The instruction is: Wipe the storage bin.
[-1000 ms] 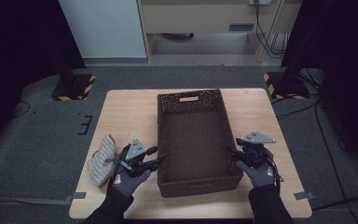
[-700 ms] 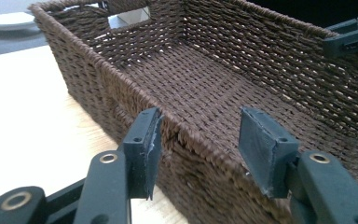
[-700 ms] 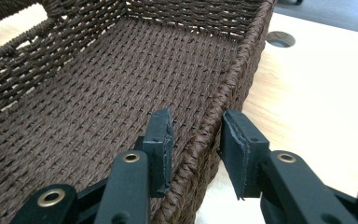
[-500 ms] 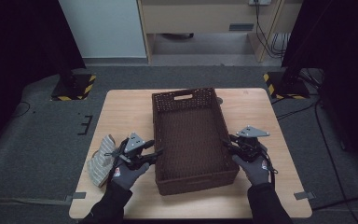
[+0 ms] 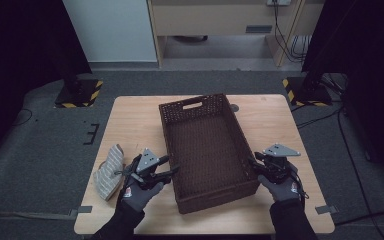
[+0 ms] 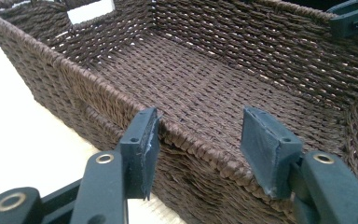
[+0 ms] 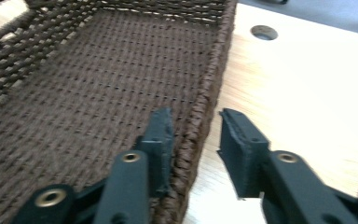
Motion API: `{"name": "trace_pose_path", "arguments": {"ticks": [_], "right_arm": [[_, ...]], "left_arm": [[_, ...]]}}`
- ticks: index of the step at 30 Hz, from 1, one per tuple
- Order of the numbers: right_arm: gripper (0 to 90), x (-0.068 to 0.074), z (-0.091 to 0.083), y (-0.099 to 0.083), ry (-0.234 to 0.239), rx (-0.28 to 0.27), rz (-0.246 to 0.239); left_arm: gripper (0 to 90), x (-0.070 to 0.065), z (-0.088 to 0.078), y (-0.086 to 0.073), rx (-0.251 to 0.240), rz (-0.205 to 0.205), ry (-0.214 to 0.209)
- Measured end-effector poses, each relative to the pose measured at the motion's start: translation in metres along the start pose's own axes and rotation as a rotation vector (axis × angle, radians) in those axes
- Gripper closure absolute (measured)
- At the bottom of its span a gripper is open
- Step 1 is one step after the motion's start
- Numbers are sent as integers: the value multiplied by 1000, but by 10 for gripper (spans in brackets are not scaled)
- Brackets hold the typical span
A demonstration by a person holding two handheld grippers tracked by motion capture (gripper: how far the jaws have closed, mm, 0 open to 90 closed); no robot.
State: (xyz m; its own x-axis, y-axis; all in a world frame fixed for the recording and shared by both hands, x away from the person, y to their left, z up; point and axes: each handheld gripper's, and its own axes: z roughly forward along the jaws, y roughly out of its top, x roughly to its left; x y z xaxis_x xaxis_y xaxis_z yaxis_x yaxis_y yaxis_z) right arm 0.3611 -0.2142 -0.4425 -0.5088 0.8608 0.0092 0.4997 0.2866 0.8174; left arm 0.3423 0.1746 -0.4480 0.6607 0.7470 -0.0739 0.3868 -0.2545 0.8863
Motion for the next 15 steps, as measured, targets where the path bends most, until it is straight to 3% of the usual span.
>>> {"name": "trace_pose_path", "arguments": {"ticks": [3, 8, 15], "right_arm": [[719, -1, 2, 2, 10, 2, -20], [687, -9, 5, 5, 3, 6, -11], [607, -11, 4, 6, -31, -3, -14]], "left_arm": [[447, 7, -4, 7, -30, -19, 12], [431, 17, -2, 15, -56, -34, 41], [420, 8, 16, 5, 6, 5, 41]]}}
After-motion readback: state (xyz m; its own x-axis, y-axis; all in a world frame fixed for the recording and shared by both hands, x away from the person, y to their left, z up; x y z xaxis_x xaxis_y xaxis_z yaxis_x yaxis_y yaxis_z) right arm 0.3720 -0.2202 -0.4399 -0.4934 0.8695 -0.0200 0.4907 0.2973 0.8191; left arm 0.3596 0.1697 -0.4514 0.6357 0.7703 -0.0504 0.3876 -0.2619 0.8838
